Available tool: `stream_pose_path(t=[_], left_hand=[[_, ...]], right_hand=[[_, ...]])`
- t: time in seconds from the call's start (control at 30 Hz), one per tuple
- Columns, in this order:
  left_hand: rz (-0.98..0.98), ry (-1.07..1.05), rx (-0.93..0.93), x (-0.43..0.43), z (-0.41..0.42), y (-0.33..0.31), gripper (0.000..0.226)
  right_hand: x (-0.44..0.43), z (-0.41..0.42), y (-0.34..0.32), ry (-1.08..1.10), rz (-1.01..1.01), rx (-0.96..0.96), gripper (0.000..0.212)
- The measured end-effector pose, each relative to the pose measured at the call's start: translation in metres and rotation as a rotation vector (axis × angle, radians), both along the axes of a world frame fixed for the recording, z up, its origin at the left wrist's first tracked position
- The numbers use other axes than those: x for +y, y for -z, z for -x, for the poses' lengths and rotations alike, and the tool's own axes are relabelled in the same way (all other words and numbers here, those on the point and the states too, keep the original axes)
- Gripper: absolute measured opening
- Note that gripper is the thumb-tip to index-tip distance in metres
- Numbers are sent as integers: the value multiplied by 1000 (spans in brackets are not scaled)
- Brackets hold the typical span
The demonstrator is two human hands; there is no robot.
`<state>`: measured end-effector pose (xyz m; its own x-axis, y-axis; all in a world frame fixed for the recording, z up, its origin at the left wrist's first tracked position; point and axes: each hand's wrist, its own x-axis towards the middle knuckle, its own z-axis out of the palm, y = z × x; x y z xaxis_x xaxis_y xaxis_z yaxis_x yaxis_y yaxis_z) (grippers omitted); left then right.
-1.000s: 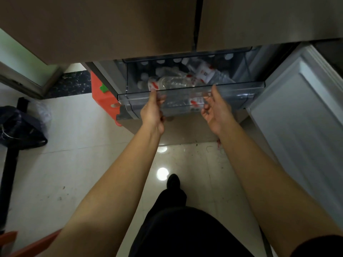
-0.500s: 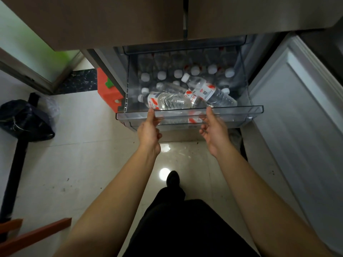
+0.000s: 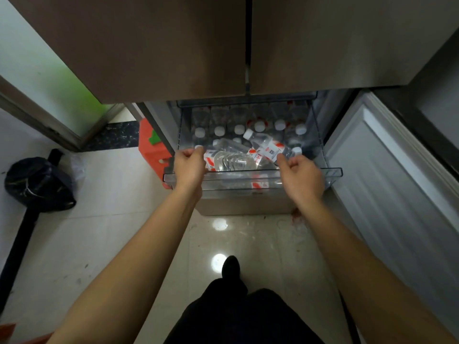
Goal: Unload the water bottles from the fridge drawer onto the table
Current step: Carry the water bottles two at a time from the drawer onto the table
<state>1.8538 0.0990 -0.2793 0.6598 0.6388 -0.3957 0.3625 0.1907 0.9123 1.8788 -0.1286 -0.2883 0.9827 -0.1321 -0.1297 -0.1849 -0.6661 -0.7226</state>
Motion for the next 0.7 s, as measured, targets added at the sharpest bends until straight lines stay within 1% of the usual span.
stream_pose_path(t=[0.07,0.1,0.13,0.17,0.2,0.23,0.27,0.3,0.33,0.4,0.5,0.57,0.6,0.63,0.7], left_hand=[[128,39,39,8,-26,-2,15],[174,51,99,10,-37,-2,16],[217,57,150,13,-47,0,19],[262,63,191,15,-57,5,22],[308,72,221,17,-68,14,27],[347,78,251,20,-78,25,38],[366,94,290,27,-89,49,56],[357,83,335,40,-107,98,75],[350,92,415,47,-119,130,89],[304,59,516,48,-133,171,100],[224,9,535,49,-146,218,110],[194,-29,568,51,-155,252,113],[195,-15,581,50,-157,257,113],[201,3,606,44,-151,241,112],[238,-45,569,33,-139,183,111]], right_hand=[[6,-22,-9,-68,33,-102,29],[9,-35,-10,-109,39,-132,25],[11,-49,-5,-149,57,-140,26],[12,-64,2,-192,97,-118,33],[13,-78,12,-239,153,-50,44],[13,-91,20,-282,210,36,57],[14,-101,29,-324,259,122,70],[15,-109,37,-368,300,188,80],[17,-115,43,-406,334,231,88],[20,-124,55,-462,389,262,99],[29,-134,67,-497,412,306,109],[35,-139,74,-502,416,317,111],[37,-141,76,-499,416,321,111],[38,-142,78,-498,410,321,111],[38,-145,79,-510,396,316,109]])
